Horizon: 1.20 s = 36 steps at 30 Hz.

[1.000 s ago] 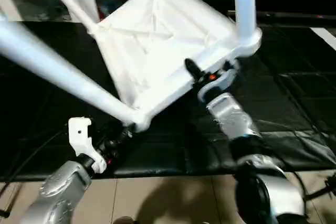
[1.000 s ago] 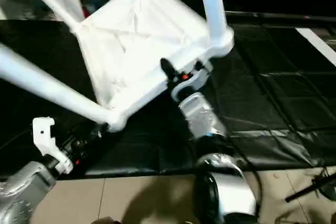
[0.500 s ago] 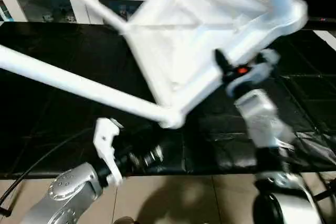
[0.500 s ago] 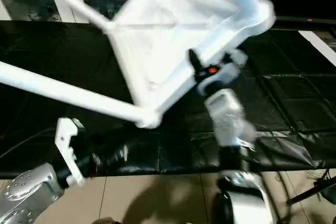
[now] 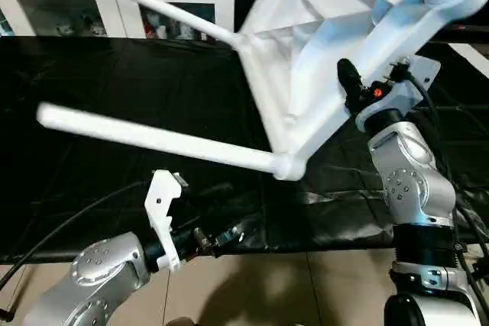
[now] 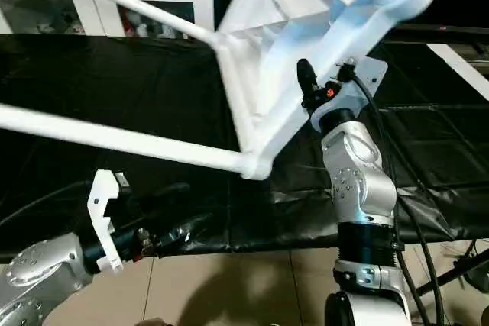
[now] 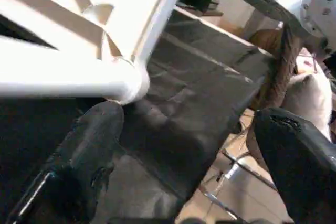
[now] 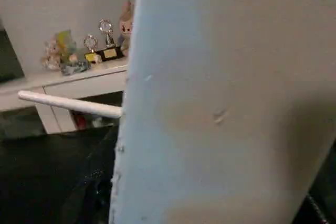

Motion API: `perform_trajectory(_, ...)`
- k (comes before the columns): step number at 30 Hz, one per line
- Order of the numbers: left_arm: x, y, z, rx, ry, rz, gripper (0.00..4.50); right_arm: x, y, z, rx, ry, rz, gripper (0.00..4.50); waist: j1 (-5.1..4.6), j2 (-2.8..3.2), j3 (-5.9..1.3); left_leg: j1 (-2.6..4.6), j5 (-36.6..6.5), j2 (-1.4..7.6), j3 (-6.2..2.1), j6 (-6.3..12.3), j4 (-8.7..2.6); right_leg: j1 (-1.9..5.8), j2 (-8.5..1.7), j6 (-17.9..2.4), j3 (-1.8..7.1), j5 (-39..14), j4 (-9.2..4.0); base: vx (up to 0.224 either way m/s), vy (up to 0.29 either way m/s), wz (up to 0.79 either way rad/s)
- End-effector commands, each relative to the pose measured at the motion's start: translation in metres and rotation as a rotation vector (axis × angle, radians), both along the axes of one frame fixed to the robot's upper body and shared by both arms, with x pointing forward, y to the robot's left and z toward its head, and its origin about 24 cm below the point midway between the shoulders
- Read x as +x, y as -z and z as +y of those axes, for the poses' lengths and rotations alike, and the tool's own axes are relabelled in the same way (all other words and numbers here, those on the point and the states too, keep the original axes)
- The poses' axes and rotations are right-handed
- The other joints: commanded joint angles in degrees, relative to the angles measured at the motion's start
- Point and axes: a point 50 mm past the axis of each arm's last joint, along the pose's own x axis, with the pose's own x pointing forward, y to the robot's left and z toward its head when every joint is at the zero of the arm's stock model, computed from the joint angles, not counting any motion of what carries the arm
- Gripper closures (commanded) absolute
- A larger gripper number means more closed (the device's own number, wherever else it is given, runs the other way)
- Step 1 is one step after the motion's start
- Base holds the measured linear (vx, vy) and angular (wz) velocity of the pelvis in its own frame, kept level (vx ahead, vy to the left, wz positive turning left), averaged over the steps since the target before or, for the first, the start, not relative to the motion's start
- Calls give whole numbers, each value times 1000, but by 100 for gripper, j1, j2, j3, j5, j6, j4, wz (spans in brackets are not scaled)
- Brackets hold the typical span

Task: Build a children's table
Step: Flip table

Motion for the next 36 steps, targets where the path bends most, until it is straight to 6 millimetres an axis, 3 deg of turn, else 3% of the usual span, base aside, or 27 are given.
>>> perform_trajectory(1, 2, -5, -3, 1, -7, -25, 0, -2, -11, -6, -111, 85, -27, 254, -43, 30, -378, 53, -814, 151, -25, -222, -388, 299, -280, -442, 356, -989, -441, 0, 0, 0)
perform_trajectory(8, 8, -7, -1, 27, -17, -47, 0, 9, -14, -5, -222, 176, -41, 255, -26, 4, -372, 82, -947, 150, -21, -227, -391, 263, -280, -417, 360, -1179, -454, 0, 0, 0)
perform_trajectory(11, 10, -8, 0, 31, -25, -56, 0, 13, -14, -2, -251, 191, -43, 255, -16, 25, -367, 93, -1053, 149, -18, -250, -387, 244, -288, -407, 365, -1289, -466, 0, 0, 0)
perform_trajectory(21, 20, -16, 1, 59, -37, -95, 0, 37, -3, 24, -284, 131, -4, 256, -44, 43, -390, 37, -1066, 135, -42, -279, -381, 294, -294, -512, 357, -1069, -421, 0, 0, 0)
perform_trajectory(24, 24, -20, 1, 60, -52, -117, 0, 38, 0, 28, -299, 96, -33, 187, -41, 45, -395, 39, -1088, 142, -40, -260, -376, 295, -296, -563, 356, -1006, -409, 0, 0, 0)
perform_trajectory(29, 28, -26, -1, 61, -62, -146, 0, 37, 11, 31, -328, 71, -28, 149, -40, 62, -405, 27, -1025, 140, -44, -228, -370, 312, -295, -610, 352, -922, -398, 0, 0, 0)
perform_trajectory(36, 36, -36, 1, 90, -90, -203, 0, 32, 37, 34, -305, 64, 32, 103, -45, 32, -411, 30, -983, 144, -41, -195, -367, 306, -295, -641, 353, -901, -396, 0, 0, 0)
